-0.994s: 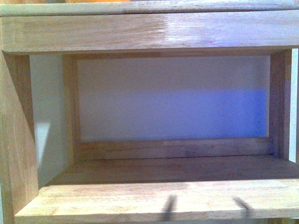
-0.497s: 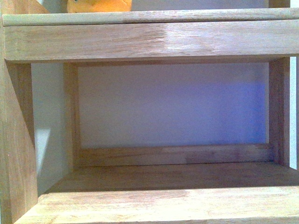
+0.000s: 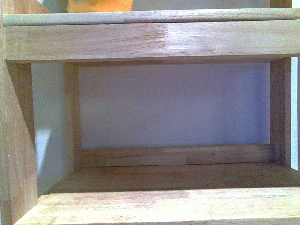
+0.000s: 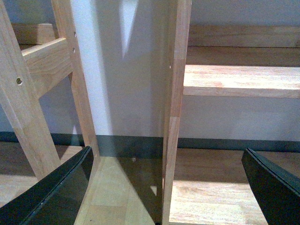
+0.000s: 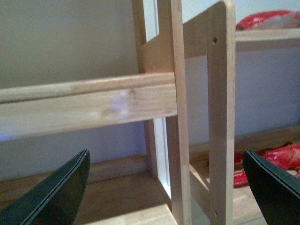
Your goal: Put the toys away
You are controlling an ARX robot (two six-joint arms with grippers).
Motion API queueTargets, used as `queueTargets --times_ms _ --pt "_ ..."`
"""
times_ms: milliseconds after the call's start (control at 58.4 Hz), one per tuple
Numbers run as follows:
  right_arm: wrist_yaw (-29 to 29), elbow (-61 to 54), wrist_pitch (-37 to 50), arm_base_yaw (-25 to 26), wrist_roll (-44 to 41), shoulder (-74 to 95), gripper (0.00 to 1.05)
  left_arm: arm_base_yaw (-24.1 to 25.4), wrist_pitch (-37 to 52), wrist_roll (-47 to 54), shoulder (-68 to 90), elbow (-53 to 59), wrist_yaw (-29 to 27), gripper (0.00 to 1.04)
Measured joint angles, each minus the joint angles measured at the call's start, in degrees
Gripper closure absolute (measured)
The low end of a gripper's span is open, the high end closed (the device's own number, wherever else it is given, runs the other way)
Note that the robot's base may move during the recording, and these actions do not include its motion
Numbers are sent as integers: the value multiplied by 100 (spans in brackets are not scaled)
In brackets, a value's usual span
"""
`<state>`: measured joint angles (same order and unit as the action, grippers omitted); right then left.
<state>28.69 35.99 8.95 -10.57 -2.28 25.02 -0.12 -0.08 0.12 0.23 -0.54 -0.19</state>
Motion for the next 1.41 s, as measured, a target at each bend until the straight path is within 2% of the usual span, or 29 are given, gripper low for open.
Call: queueTargets --times_ms 257,480,497,514,600,634,703,1114,1405 --pt "179 -1054 -28 -236 417 -542 6 0 0 0 0 0 2 6" --pt "105 -1104 -59 -214 470 -573 7 0 0 0 0 0 0 6" --pt "48 -1078 -153 -164 470 -573 8 0 0 0 0 0 2 6" --pt "-503 -994 -437 -7 428 -579 11 0 0 0 0 0 0 6" --pt "-2061 -949 -1493 769 339 -710 24 -2 0 0 0 0 4 6" --pt "-2430 -1056 -1600 894 317 -789 29 -2 0 0 -2 0 -2 6" --pt "-2787 -1305 -1591 990 289 -914 40 0 0 0 0 0 0 6" --pt "-2852 -2426 -1187 1034 264 -1569 101 -2 0 0 0 0 2 6" --pt "-2852 -2870 -1043 1034 249 -1867 101 -2 0 0 0 0 2 6"
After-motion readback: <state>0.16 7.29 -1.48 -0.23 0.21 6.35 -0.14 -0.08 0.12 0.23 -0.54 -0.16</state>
